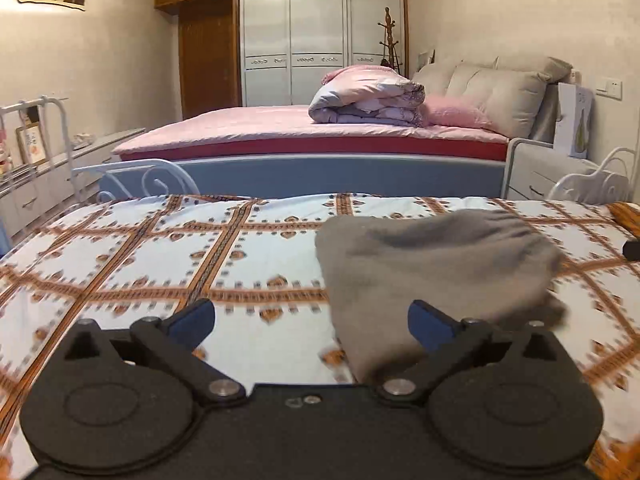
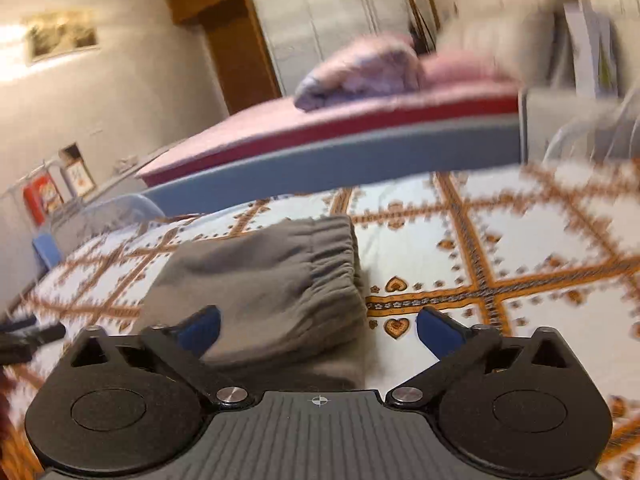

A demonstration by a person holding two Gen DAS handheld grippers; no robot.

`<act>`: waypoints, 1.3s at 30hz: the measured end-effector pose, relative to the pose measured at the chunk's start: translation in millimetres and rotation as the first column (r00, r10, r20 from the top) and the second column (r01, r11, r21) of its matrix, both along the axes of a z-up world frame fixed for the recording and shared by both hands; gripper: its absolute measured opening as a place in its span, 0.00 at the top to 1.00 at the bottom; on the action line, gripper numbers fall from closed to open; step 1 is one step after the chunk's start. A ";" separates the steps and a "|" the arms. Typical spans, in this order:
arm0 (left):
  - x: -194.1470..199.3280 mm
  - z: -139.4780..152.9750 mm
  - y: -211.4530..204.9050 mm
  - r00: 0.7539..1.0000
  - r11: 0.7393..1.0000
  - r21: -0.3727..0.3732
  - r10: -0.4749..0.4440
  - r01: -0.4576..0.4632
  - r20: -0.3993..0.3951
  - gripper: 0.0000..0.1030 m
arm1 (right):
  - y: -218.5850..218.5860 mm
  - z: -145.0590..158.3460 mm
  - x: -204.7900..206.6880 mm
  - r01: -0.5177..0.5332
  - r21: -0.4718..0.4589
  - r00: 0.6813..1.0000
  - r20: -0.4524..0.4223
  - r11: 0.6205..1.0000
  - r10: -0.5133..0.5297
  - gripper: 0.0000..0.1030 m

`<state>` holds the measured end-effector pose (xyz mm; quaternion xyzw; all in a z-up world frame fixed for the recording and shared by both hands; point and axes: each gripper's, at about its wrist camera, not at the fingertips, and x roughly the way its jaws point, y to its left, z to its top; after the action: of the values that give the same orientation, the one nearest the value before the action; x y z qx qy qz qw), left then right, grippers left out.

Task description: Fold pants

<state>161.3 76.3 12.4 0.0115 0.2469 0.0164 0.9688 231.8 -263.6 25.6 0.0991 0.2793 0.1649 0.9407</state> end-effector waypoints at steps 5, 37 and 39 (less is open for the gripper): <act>-71.4 -3.8 -32.3 1.000 1.000 -0.019 -0.010 0.010 -0.018 0.06 | 18.0 4.1 -88.3 -0.011 -0.091 1.000 -0.020 0.996 0.009 0.00; -145.3 -12.8 -69.6 0.995 0.997 0.007 -0.078 0.078 0.069 0.06 | 40.7 -12.7 -187.2 -0.026 -0.190 0.996 0.083 0.981 0.043 0.00; -145.3 -12.4 -70.1 0.994 0.996 0.007 -0.084 0.084 0.069 0.06 | 38.8 -12.8 -186.9 -0.024 -0.186 0.996 0.083 0.982 0.040 0.00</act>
<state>16.1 6.2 0.1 0.0231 0.2123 -0.0235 0.9767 44.9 -224.8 12.7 -0.0003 0.2542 0.1574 0.9543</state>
